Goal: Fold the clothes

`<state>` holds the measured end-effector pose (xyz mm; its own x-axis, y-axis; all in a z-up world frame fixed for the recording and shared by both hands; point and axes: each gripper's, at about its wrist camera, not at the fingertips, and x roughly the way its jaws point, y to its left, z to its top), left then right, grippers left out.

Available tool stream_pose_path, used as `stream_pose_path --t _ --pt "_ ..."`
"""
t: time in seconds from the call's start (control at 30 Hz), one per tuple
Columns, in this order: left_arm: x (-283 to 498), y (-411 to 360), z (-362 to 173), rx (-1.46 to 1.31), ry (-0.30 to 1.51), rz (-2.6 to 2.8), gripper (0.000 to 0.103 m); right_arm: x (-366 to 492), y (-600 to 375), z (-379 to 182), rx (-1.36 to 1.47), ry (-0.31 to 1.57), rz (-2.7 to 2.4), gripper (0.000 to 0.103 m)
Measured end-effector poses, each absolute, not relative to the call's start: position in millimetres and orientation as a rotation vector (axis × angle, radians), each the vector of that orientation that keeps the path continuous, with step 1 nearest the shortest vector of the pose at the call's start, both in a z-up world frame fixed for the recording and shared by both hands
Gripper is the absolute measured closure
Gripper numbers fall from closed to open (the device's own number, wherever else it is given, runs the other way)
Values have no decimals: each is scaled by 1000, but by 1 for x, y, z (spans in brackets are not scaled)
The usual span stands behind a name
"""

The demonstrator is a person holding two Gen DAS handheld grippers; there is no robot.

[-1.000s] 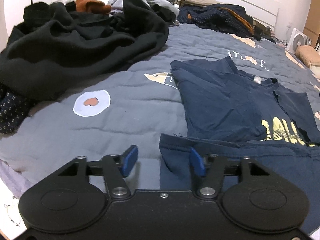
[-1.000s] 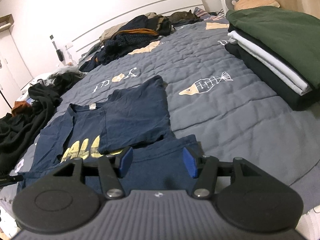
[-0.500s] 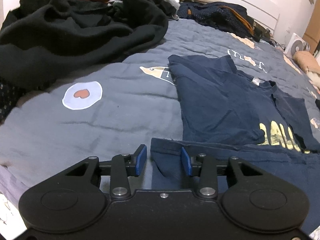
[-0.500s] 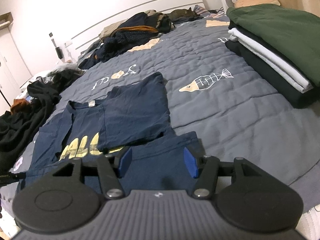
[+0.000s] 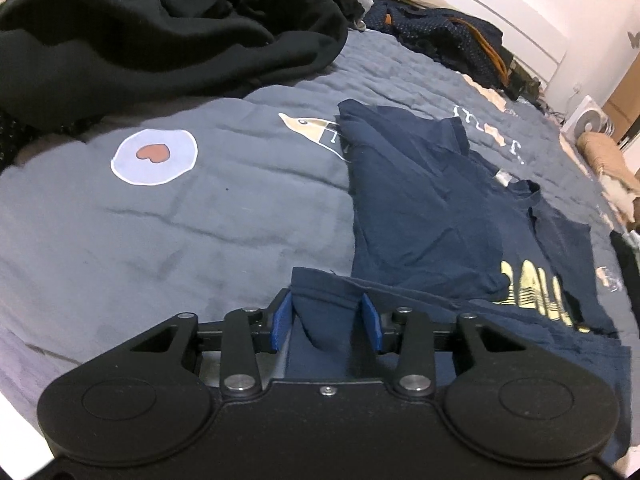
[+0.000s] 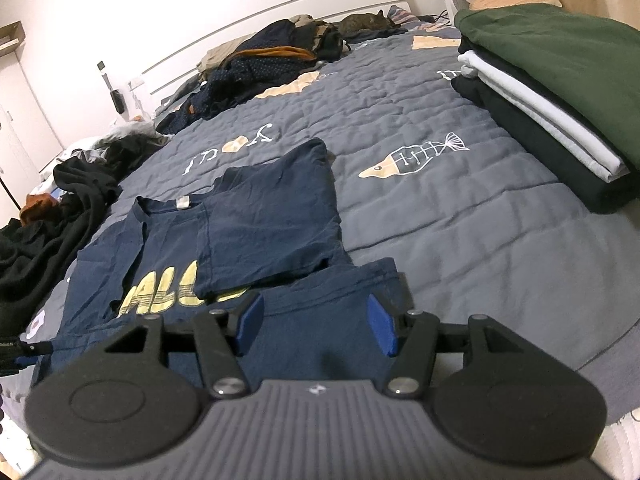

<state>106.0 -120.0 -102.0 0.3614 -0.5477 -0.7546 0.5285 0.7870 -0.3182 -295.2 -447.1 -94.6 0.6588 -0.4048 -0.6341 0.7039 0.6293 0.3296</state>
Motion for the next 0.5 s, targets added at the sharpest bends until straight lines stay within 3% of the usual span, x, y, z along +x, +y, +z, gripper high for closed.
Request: stream_pose_path --t 0.1,0.37,0.5 --pt "103 -120 -99 -11 961 -702 94 -296 -449 -95 608 542 -677 46" --pt "99 -119 -92 -4 907 -702 96 -307 -460 -91 629 493 -748 46" --pt "101 -119 -93 -9 920 -698 96 -325 -481 -97 812 414 -750 46"
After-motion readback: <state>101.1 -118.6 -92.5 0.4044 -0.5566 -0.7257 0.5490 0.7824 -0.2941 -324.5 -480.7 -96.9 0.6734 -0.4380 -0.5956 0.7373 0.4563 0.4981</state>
